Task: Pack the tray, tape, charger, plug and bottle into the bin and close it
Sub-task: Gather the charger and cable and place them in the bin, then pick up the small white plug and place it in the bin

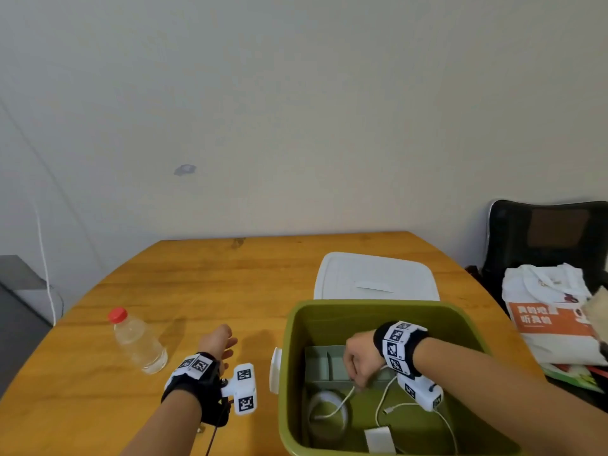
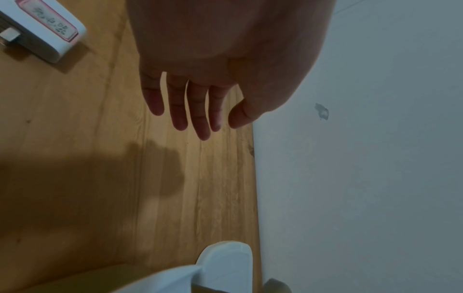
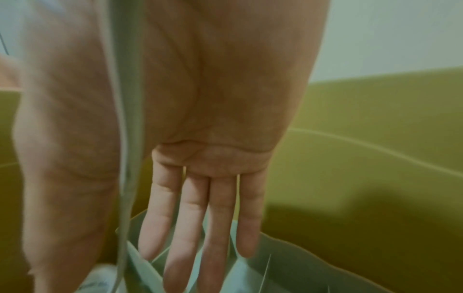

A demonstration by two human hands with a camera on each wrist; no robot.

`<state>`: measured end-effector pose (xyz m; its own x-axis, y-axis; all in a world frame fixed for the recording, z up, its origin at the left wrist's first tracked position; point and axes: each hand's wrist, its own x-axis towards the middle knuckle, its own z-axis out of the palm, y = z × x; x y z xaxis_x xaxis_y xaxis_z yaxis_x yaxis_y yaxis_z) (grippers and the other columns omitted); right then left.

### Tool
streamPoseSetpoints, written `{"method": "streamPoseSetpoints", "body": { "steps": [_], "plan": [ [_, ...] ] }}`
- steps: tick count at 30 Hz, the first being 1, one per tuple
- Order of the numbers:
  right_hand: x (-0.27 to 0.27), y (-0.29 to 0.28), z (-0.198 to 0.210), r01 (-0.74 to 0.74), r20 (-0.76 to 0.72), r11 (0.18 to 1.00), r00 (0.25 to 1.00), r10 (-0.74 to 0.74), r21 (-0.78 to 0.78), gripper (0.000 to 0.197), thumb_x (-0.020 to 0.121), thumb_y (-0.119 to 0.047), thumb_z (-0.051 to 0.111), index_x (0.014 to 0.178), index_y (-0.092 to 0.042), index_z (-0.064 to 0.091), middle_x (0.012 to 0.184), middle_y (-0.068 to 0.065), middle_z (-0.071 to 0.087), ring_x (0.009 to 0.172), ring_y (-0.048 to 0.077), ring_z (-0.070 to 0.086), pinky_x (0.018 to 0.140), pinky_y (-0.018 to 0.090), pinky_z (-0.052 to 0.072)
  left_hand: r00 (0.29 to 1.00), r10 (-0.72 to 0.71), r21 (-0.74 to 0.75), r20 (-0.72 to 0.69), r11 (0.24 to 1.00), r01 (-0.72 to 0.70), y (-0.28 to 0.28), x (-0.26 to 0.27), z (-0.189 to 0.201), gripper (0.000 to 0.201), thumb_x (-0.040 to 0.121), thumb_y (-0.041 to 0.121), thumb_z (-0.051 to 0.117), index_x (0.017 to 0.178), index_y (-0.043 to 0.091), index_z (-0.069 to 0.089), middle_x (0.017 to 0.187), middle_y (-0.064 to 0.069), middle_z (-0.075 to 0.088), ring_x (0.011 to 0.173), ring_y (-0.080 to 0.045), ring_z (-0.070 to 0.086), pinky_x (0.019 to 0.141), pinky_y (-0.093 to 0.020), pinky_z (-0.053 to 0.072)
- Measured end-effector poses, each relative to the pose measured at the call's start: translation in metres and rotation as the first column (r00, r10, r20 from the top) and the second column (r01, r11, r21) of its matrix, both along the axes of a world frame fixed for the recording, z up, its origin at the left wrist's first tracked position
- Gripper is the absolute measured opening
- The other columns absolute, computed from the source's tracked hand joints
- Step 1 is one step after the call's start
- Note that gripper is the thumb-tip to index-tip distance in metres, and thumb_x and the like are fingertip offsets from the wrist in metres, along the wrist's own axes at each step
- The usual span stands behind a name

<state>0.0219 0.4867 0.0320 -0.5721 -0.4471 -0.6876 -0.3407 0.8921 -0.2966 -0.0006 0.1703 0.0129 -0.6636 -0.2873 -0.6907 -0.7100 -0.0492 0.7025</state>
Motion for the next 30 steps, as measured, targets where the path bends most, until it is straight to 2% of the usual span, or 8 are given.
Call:
{"method": "streamPoseSetpoints", "body": {
  "steps": [9, 13, 16, 18, 21, 23, 27, 30],
  "plan": [
    [-0.035, -0.031, 0.044, 0.068, -0.114, 0.995, 0.991, -0.077, -0.078, 0.027, 0.083, -0.035, 0.079, 0.076, -0.01, 0.072, 0.075, 0.007, 0.076, 0.064, 0.011, 0.068, 0.072, 0.034, 0.061, 0.984, -0.134, -0.142, 0.114, 0.979, 0.15, -0.038, -0.016, -0.032, 0.034, 0.094, 0.01, 0.047, 0.125, -0.004, 0.053, 0.142, -0.023, 0.05, 0.101, -0.026, 0.047, 0.074, -0.039, 0.046],
    [-0.049, -0.055, 0.071, 0.05, -0.214, 0.993, 0.974, -0.072, -0.102, 0.025, 0.087, -0.034, 0.076, 0.074, -0.015, 0.067, 0.063, -0.003, 0.066, 0.06, 0.01, 0.063, 0.069, 0.03, 0.058, 0.929, -0.253, -0.314, 0.271, 0.889, 0.334, -0.063, -0.019, -0.062, 0.023, 0.094, 0.015, 0.046, 0.104, -0.003, 0.055, 0.124, -0.02, 0.056, 0.11, -0.032, 0.056, 0.085, -0.041, 0.044],
    [-0.06, -0.075, 0.081, 0.036, -0.258, 0.992, 0.964, -0.067, -0.123, 0.024, 0.089, -0.033, 0.075, 0.078, -0.012, 0.068, 0.065, -0.002, 0.065, 0.059, 0.011, 0.061, 0.069, 0.032, 0.058, 0.789, -0.439, -0.478, 0.431, 0.63, 0.612, -0.081, -0.022, -0.09, 0.015, 0.096, 0.014, 0.046, 0.107, 0.004, 0.051, 0.113, -0.01, 0.05, 0.101, -0.026, 0.05, 0.076, -0.03, 0.043],
    [-0.064, -0.087, 0.084, 0.017, -0.289, 0.992, 0.956, -0.053, -0.125, 0.025, 0.087, -0.032, 0.076, 0.079, -0.009, 0.069, 0.071, 0.004, 0.07, 0.06, 0.013, 0.061, 0.066, 0.032, 0.058, 0.699, -0.49, -0.538, 0.521, 0.447, 0.714, -0.096, -0.032, -0.124, 0.04, 0.093, 0.02, 0.048, 0.131, 0.01, 0.053, 0.129, -0.006, 0.056, 0.113, -0.025, 0.056, 0.09, -0.03, 0.045],
    [-0.068, -0.104, 0.085, -0.02, -0.315, 0.993, 0.949, -0.019, -0.119, 0.021, 0.086, -0.029, 0.077, 0.075, -0.013, 0.067, 0.079, 0.007, 0.074, 0.062, 0.014, 0.063, 0.068, 0.037, 0.06, 0.685, -0.505, -0.574, 0.525, 0.384, 0.724, -0.094, -0.01, -0.118, 0.047, 0.094, 0.025, 0.05, 0.14, 0.016, 0.05, 0.143, -0.005, 0.053, 0.127, -0.025, 0.055, 0.103, -0.034, 0.045],
    [-0.068, -0.112, 0.085, -0.031, -0.319, 0.994, 0.948, -0.006, -0.109, 0.021, 0.084, -0.028, 0.077, 0.072, -0.015, 0.067, 0.079, 0.007, 0.075, 0.063, 0.014, 0.064, 0.068, 0.04, 0.061, 0.729, -0.497, -0.555, 0.471, 0.475, 0.683, -0.07, 0.03, -0.058, 0.046, 0.094, 0.022, 0.052, 0.139, 0.017, 0.051, 0.139, -0.006, 0.057, 0.126, -0.024, 0.057, 0.102, -0.032, 0.046],
    [-0.066, -0.119, 0.086, -0.032, -0.334, 0.995, 0.943, -0.002, -0.095, 0.022, 0.08, -0.032, 0.079, 0.071, -0.014, 0.069, 0.078, 0.005, 0.076, 0.068, 0.022, 0.07, 0.066, 0.04, 0.061, 0.695, -0.516, -0.455, 0.501, 0.526, 0.719, -0.075, 0.046, -0.055, 0.05, 0.094, 0.022, 0.053, 0.143, 0.018, 0.044, 0.134, -0.009, 0.058, 0.121, -0.024, 0.058, 0.09, -0.026, 0.047],
    [-0.065, -0.12, 0.09, -0.001, -0.324, 0.991, 0.945, -0.042, -0.132, 0.026, 0.081, -0.034, 0.078, 0.073, -0.011, 0.07, 0.077, 0.003, 0.077, 0.072, 0.025, 0.074, 0.067, 0.04, 0.061, 0.783, -0.454, -0.486, 0.424, 0.616, 0.62, -0.084, 0.047, -0.052, 0.015, 0.091, 0.016, 0.059, 0.086, 0.002, 0.057, 0.078, -0.009, 0.054, 0.092, -0.03, 0.063, 0.073, -0.03, 0.045]
  ]
}}
